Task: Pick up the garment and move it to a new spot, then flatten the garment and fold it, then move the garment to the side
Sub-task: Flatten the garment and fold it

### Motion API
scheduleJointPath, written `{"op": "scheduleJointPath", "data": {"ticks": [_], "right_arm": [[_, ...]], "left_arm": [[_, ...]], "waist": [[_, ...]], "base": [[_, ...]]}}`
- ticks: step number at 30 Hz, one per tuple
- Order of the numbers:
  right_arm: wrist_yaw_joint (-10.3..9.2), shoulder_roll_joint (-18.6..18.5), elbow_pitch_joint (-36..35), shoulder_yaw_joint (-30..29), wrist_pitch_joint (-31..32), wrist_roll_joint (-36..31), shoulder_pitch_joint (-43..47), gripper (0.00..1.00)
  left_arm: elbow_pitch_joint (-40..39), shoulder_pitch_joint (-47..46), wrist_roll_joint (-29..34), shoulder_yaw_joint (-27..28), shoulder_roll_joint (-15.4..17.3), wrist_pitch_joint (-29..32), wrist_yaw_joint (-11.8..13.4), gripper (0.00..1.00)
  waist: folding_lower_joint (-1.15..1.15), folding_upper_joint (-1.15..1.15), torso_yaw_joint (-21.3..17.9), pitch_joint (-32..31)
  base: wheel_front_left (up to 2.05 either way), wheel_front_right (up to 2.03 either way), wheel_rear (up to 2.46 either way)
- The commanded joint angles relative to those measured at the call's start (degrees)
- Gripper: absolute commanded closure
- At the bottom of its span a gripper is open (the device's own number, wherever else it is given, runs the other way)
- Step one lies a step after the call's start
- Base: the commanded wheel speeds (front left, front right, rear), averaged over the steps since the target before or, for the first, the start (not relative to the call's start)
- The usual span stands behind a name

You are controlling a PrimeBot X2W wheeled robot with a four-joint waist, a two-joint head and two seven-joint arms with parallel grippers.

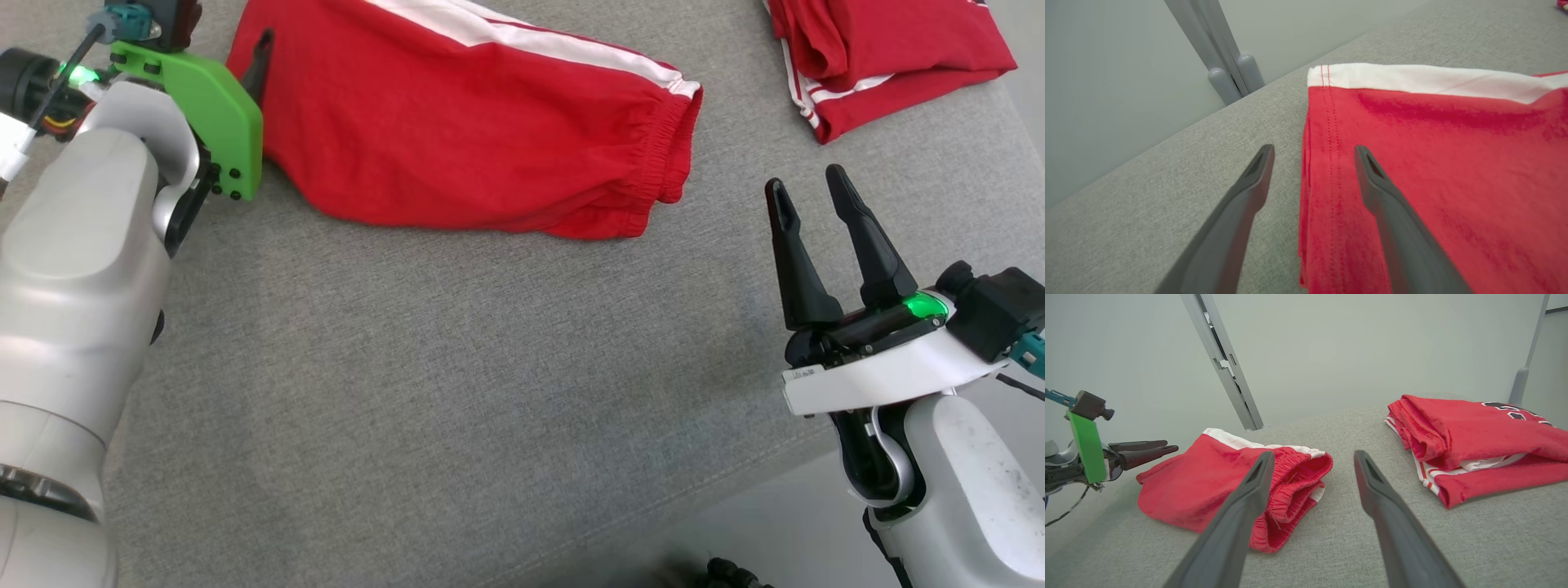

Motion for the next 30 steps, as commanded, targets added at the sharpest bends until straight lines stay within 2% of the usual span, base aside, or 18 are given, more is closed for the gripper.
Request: {"op": "scheduleJointPath", "data": {"ticks": [1,13,14,15,16,20,30], "right_arm": [[-0.09,0.26,-0.24,-0.08,-0.14,-0.71,0.23,0.00],[-0.09,0.17,0.30,-0.53,-0.14,-1.66,-1.09,0.00],[-0.09,0.15,0.35,-0.50,-0.14,-1.77,-1.19,0.00],[-0.09,0.13,0.45,-0.42,-0.14,-1.87,-1.31,0.00],[-0.09,0.14,0.49,-0.34,-0.14,-1.98,-1.40,0.00],[-0.09,0.15,0.73,-0.19,-0.14,-2.41,-1.08,0.00],[-0.09,-0.04,2.22,-1.33,-0.14,-3.66,2.02,0.00]], "left_arm": [[-0.04,0.50,-1.50,-0.31,1.24,1.04,-0.13,0.00],[-1.87,3.55,-11.06,-3.62,1.71,11.95,-0.15,0.00],[-2.35,3.76,-11.86,-3.81,1.73,12.47,-0.15,0.45],[-3.03,3.92,-12.55,-4.11,1.73,13.09,-0.15,0.71],[-3.85,3.92,-12.99,-4.69,1.86,13.54,-0.15,1.00],[-5.43,3.38,-14.13,-5.93,3.33,12.91,-0.15,1.00],[-7.31,7.01,-16.88,-6.10,3.12,6.58,-0.14,1.00]], "waist": [[0.00,0.00,-0.43,0.34],[0.00,0.00,-0.73,1.05],[0.00,0.00,-0.70,1.02],[0.00,0.00,-0.66,0.98],[0.00,0.00,-0.61,0.92],[0.00,0.00,-0.06,0.24],[0.00,0.00,3.49,-5.35]], "base": [[0.00,0.00,0.00],[0.00,0.00,0.00],[0.00,0.00,0.00],[0.00,0.00,0.00],[0.00,0.00,0.00],[0.00,0.00,0.00],[0.00,0.00,0.00]]}}
